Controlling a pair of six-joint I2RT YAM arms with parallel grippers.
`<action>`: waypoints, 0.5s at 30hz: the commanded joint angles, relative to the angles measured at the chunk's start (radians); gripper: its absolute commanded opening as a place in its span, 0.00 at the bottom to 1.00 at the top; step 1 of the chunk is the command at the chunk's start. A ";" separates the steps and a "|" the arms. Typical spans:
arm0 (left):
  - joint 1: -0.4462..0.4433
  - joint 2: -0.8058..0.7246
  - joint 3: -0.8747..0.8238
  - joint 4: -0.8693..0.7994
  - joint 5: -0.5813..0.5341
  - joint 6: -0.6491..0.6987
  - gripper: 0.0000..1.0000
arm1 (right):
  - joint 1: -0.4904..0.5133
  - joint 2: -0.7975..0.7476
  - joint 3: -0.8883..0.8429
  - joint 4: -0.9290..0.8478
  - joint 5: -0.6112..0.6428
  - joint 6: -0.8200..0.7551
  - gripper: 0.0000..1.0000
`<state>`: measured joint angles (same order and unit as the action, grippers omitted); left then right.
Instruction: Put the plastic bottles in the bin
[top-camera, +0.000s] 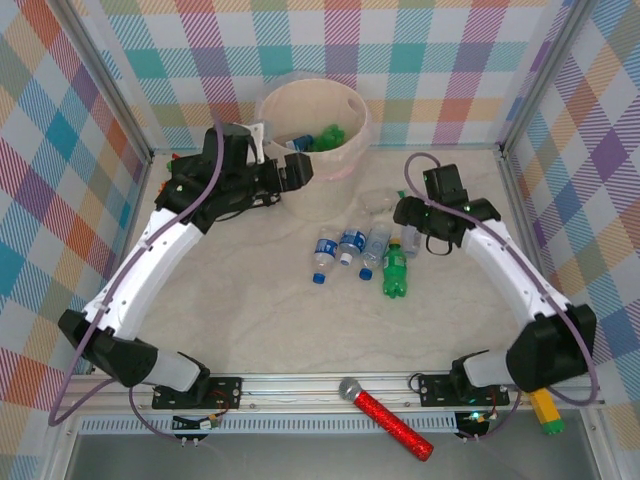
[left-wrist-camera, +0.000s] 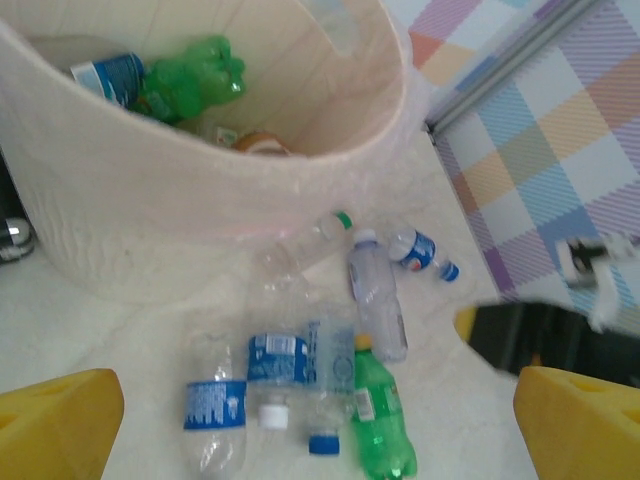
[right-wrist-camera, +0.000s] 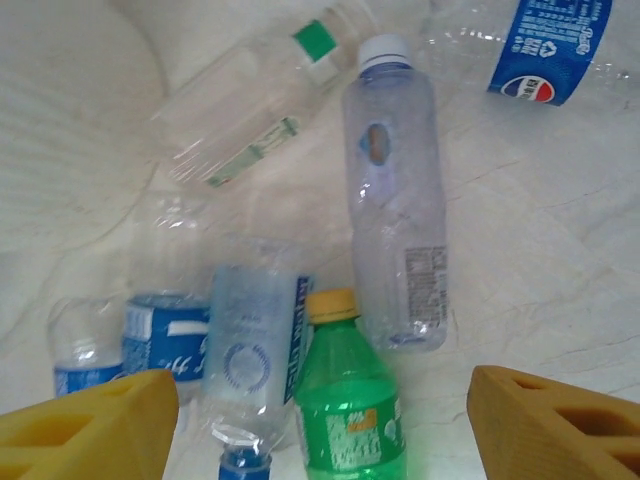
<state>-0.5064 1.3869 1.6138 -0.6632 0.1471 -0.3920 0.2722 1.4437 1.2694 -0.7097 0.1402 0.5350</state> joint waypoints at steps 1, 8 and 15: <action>-0.009 -0.054 -0.044 -0.025 0.088 0.025 1.00 | -0.039 0.110 0.111 -0.060 -0.046 0.015 0.75; -0.009 -0.123 -0.094 -0.072 0.088 0.095 1.00 | -0.074 0.436 0.422 -0.242 -0.014 -0.054 0.73; -0.009 -0.152 -0.108 -0.097 0.029 0.128 1.00 | -0.101 0.625 0.574 -0.315 -0.032 -0.094 0.72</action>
<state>-0.5064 1.2602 1.5246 -0.7383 0.2077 -0.2985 0.1841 2.0293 1.7966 -0.9382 0.1207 0.4774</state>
